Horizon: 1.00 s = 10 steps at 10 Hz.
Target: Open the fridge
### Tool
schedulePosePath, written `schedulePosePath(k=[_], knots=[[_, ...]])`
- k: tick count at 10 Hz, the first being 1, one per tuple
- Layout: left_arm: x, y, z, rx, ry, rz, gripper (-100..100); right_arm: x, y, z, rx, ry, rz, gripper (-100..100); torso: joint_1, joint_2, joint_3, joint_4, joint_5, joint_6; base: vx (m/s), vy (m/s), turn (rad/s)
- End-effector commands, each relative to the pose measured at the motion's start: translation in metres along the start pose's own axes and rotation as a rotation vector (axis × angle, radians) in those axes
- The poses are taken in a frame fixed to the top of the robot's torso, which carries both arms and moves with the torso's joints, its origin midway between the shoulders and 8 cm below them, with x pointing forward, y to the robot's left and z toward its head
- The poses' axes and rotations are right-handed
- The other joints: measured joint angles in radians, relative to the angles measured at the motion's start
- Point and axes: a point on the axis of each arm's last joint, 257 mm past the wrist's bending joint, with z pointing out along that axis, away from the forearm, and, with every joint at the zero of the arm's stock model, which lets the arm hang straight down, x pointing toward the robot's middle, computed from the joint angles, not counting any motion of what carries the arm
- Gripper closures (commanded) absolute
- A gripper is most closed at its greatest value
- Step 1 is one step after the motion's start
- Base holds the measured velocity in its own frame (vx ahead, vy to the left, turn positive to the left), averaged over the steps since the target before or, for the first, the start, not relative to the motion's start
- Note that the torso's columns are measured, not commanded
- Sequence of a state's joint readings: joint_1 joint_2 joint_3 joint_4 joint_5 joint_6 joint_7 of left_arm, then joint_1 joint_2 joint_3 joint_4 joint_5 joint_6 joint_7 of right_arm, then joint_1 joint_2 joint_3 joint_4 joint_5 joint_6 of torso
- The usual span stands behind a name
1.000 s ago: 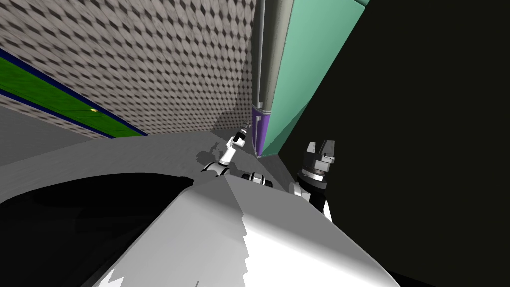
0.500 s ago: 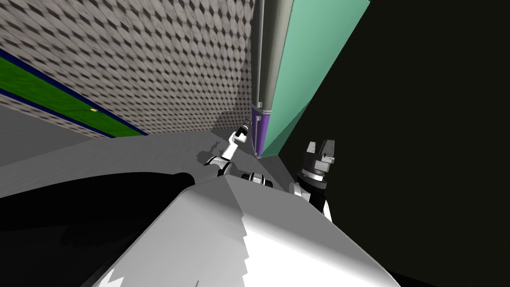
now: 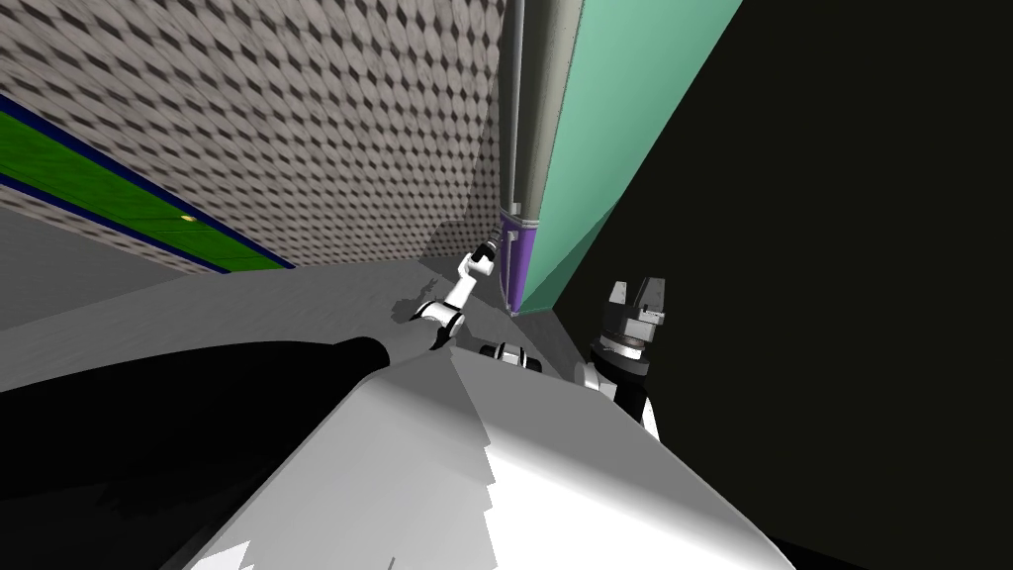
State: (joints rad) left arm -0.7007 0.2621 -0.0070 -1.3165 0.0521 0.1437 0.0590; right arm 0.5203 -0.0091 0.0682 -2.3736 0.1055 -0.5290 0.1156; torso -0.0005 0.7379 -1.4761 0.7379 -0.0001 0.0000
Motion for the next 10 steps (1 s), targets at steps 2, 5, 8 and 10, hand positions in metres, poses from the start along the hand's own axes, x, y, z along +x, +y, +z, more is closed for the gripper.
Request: schedulePosePath(k=[2,5,8,10], knots=[[0.006,-0.011,0.019,-0.022,0.004,0.020,-100,0.000,0.000,0.000,0.000,0.000,0.000,0,0.000,0.000,0.000,0.000,0.000,0.000,0.033,-0.010,0.009],[0.013,-0.018,0.038,-0.059,0.007,0.048,-100,0.000,0.000,0.000,0.000,0.000,0.000,0,0.000,-0.001,0.000,0.000,0.000,0.000,0.042,-0.010,0.016],[0.019,-0.025,0.053,-0.094,0.011,0.080,-100,0.000,0.000,0.000,0.000,0.000,0.000,0,0.001,0.001,0.000,0.000,0.000,0.000,0.035,-0.006,0.012],[0.022,-0.028,0.060,-0.110,0.012,0.097,-100,0.000,0.000,0.000,0.000,0.000,0.000,0,0.000,0.000,0.000,0.000,0.000,0.000,0.039,-0.011,0.017]])
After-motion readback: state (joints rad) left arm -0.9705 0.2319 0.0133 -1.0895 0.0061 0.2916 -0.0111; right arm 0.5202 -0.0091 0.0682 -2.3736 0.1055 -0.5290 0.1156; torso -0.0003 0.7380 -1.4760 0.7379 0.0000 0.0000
